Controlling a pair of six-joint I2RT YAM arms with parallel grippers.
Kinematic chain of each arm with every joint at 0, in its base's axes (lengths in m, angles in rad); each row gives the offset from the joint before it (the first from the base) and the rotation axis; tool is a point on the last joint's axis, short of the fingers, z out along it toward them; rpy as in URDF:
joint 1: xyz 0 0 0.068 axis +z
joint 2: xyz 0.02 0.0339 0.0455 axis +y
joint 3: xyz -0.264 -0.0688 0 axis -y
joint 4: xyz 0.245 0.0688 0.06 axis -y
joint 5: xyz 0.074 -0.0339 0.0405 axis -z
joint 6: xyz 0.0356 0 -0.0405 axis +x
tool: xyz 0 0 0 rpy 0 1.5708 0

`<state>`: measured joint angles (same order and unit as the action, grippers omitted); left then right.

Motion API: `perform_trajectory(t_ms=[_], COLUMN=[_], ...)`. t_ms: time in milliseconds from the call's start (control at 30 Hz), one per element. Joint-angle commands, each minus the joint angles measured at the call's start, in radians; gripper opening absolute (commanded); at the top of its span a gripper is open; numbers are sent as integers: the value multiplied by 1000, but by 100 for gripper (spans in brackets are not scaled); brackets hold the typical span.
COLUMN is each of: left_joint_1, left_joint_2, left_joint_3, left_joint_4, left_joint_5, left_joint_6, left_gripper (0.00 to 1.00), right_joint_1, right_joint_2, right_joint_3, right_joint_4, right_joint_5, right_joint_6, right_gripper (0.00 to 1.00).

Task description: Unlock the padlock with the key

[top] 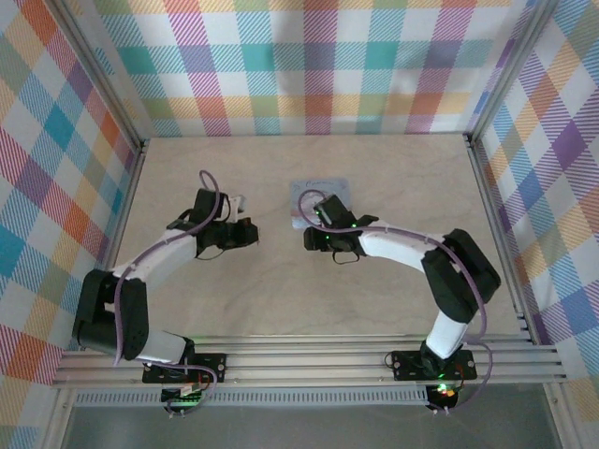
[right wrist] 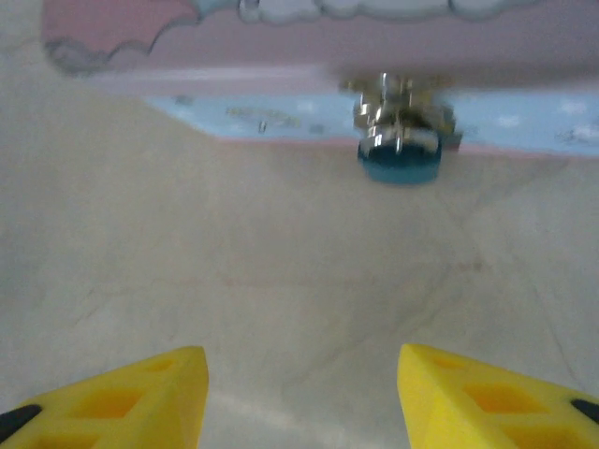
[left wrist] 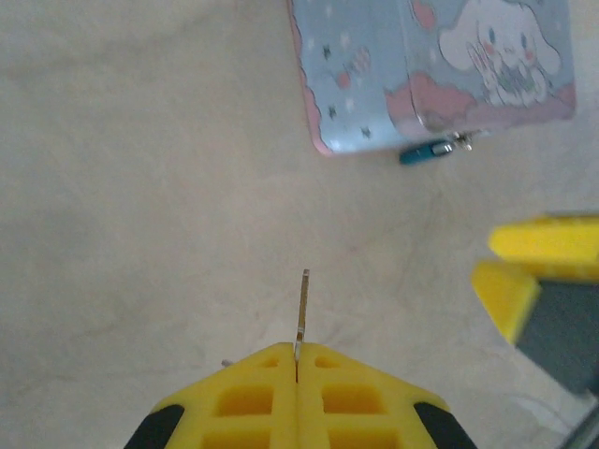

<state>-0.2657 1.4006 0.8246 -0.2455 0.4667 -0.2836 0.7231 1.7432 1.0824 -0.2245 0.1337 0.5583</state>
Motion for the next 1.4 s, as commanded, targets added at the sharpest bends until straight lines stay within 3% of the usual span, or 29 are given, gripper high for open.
perform_trajectory(t_ms=[0, 233, 567, 1200, 1367], left_joint_1=[-10, -26, -41, -52, -59], left_joint_2=[-81, -146, -111, -36, -28], left_joint_3=[-72, -115, -110, -90, -74], left_joint_4=[100, 120, 149, 178, 173], left_joint_5=[66, 101, 128, 130, 129], left_joint_6=[-27, -17, 2, -2, -3], left_gripper=[0, 0, 0, 0, 0], right_joint_1=[-2, -1, -5, -7, -17], right_joint_2=[65, 174, 188, 66, 113], right_joint_3=[85, 157, 130, 79, 106], right_joint_4=[46, 33, 23, 1, -13], right_joint_5=[99, 194, 250, 240, 232], right_joint_6=[-11, 22, 0, -30, -71], right_gripper=[54, 49, 44, 43, 45])
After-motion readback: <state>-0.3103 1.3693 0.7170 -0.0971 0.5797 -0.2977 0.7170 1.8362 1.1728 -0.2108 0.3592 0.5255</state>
